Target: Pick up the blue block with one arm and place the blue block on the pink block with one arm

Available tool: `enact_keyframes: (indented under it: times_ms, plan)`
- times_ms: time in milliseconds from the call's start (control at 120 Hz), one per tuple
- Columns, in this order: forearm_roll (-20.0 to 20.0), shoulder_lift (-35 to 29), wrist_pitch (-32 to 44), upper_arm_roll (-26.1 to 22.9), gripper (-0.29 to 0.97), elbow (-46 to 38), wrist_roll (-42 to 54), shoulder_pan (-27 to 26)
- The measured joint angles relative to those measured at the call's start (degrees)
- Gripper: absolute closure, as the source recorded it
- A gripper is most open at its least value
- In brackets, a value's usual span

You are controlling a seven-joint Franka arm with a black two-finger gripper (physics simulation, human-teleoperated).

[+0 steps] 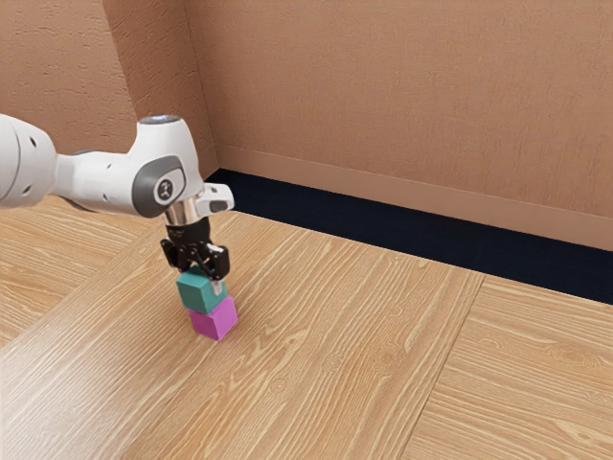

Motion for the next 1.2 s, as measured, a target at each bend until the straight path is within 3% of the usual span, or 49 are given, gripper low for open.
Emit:
enact_keyframes:
  times_ms: [1200]
  plan:
    - [2.1,0.7,2.8,-0.2,0.32,0.3,-6.5,-0.5]
